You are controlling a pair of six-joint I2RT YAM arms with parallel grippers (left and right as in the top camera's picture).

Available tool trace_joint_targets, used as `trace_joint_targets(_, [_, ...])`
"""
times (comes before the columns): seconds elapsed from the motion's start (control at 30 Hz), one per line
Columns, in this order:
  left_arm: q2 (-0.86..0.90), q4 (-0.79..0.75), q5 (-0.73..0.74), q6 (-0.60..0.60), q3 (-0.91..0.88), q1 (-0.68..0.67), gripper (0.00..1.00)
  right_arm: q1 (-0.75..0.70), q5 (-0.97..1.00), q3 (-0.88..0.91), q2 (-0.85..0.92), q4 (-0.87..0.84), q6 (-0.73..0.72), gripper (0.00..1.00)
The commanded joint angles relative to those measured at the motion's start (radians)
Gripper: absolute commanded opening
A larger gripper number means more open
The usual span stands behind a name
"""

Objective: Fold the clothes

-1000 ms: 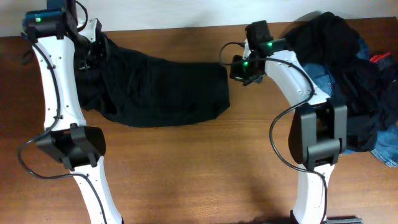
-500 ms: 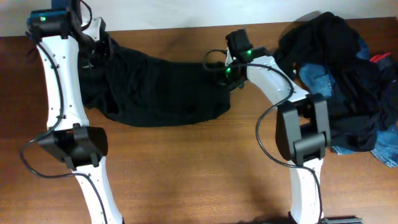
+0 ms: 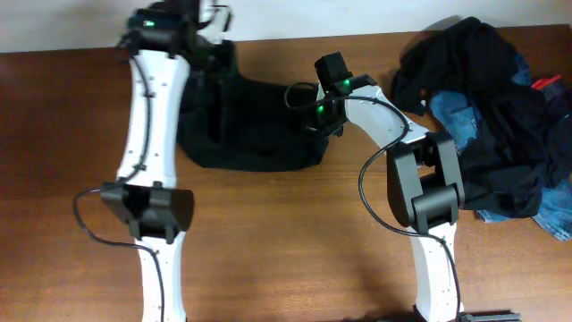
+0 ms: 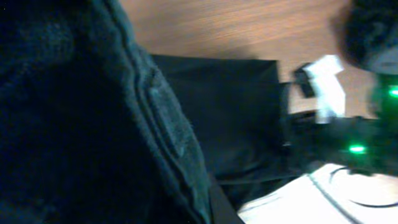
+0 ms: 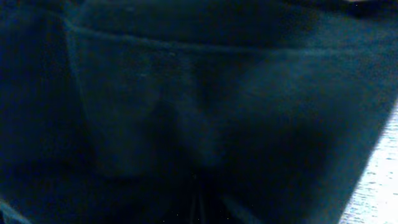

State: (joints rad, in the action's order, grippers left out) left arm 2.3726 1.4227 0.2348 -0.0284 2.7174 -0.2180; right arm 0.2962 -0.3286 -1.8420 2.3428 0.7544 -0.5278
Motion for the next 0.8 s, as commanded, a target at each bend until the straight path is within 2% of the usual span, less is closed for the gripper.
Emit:
trace_joint_targets(0.0, [-0.048, -0.026, 0.031, -0.037, 0.024, -0.054, 0.0, 0.011, -0.012, 0.004, 0.039, 0.008, -0.013, 0.04])
trace_joint_targets(0.2, [-0.048, -0.027, -0.072, -0.04, 0.019, -0.109, 0.0, 0.01, -0.013, 0.004, 0.039, 0.008, -0.012, 0.04])
trace_joint_targets(0.37, [-0.037, -0.027, -0.075, -0.04, 0.012, -0.109, 0.01, 0.009, -0.025, 0.004, 0.039, 0.006, -0.011, 0.04])
trace_joint_targets(0.67, [-0.01, -0.034, -0.068, -0.039, 0.012, -0.138, 0.01, -0.071, -0.288, -0.044, 0.036, -0.008, 0.056, 0.04])
trace_joint_targets(0.77, [-0.01, -0.046, -0.067, -0.039, 0.012, -0.146, 0.0, -0.097, -0.381, -0.086, 0.031, 0.021, 0.096, 0.09])
